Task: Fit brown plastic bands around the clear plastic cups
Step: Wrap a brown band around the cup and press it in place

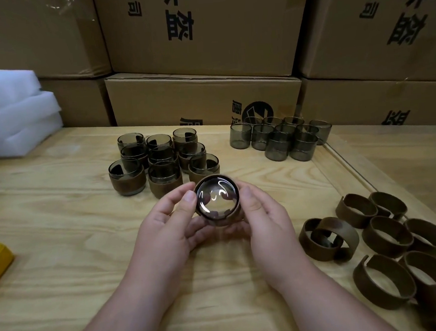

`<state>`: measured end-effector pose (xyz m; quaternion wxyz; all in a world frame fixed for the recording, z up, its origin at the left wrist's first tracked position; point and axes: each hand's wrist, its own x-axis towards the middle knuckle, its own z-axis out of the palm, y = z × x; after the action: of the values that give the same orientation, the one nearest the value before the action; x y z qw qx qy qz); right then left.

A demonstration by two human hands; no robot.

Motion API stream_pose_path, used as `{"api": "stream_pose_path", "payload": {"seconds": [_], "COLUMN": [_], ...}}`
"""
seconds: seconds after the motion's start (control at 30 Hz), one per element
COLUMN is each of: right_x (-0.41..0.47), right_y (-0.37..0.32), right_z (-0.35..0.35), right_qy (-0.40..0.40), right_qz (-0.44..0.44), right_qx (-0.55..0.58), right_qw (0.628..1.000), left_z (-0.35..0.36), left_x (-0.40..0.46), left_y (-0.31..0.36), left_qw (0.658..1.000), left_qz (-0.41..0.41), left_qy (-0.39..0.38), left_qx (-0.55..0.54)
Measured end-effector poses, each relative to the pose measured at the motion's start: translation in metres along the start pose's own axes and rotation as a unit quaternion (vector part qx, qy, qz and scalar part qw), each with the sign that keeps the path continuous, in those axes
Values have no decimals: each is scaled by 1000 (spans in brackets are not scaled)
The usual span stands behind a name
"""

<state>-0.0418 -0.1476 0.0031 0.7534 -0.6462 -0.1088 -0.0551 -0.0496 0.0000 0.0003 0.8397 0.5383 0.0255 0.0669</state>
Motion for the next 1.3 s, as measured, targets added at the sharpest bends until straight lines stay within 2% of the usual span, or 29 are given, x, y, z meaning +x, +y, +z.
{"api": "stream_pose_path", "payload": {"seconds": [0.37,0.73,0.9,1.1,1.3], "right_x": [5,6,8,6,5], "right_y": [3,13,14,14,8], "right_z": [-2,2,2,3,1], "right_qy": [42,41,50,45,47], "right_qz": [1,-38,-26,17,17], "right_qx": [-38,-104,-110,-76,-66], "right_qw": [998,993,992,996,997], "left_z": [-5,-1,0,3,7], "left_x": [2,2,2,-1,-8], "left_y": [1,0,0,-3,-4], "left_qw": [998,998,998,999,996], "left_qz": [-47,-40,-38,4,56], "left_qy": [-11,38,46,39,15], "left_qx": [-31,9,7,17,69]}}
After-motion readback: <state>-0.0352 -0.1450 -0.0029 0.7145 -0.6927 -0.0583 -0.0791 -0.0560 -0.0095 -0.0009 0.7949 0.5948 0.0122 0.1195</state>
